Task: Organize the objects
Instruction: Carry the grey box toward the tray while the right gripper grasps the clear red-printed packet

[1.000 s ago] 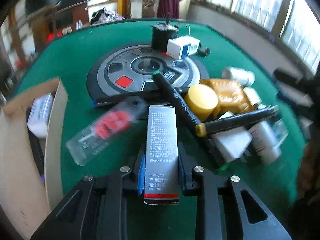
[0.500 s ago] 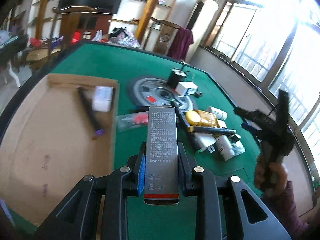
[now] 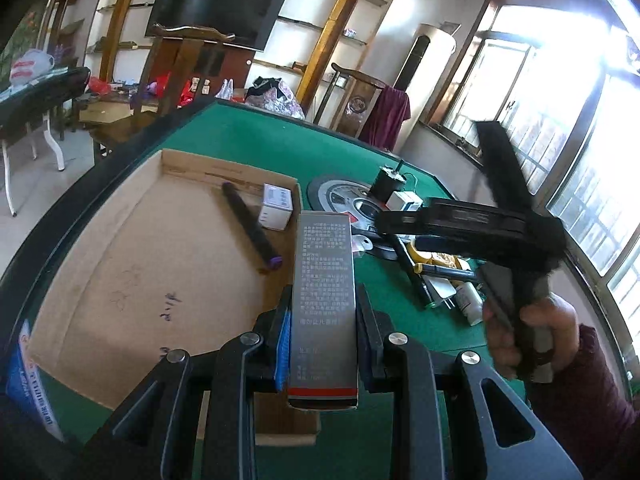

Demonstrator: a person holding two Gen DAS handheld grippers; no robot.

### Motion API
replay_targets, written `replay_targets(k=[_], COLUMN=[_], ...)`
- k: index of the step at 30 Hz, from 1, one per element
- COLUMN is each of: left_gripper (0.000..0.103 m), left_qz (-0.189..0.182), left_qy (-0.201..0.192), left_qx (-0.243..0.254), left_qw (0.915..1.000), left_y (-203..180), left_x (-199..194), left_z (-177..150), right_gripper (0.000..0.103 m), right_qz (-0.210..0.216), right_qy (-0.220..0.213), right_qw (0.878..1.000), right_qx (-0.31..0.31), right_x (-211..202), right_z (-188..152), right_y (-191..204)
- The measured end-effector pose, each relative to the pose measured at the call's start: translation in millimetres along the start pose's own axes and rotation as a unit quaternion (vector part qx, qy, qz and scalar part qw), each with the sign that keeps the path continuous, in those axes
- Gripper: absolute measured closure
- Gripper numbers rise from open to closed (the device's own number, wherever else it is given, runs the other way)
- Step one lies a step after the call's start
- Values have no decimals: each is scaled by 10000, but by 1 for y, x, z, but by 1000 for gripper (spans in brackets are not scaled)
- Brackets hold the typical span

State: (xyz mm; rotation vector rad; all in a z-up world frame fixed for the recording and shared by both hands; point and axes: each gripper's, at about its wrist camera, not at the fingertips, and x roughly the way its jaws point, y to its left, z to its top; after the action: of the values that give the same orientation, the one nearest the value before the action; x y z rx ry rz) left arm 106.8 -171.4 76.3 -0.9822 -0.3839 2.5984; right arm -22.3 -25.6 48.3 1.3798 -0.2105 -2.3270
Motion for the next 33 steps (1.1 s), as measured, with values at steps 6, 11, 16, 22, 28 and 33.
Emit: replay_targets(k=[6,11,16,22,28,33], left_gripper=[80,80,80,80,80,80], left_qz=[-104,-159,-195,-172,-147,-77], left_qy=[-9,10,25,16,113,132], left_qx=[-268,-416,-460,-553,-602,-583], left_qw=[9996,9990,9987,9983,9980,9982], left_y=[26,37,42,50,51,49], left_x=[-3,0,1,3,7,3], left_z=[0,-2,-3,-4,-5,-5], right_gripper=[1,1,1,1,18,47], right_qz=[-116,968,993,1421,66,-804], right_qy=[81,844,1216,1334,865,624], right_qw=[9990,9917,9872,9785,9959,9941], right_qx=[-424,-5,267,668,253,-374], right_x=[30,72,97,85,72,68], right_z=[31,48,50,25,17,15], right_y=[22,12,-5,-24,-23,-10])
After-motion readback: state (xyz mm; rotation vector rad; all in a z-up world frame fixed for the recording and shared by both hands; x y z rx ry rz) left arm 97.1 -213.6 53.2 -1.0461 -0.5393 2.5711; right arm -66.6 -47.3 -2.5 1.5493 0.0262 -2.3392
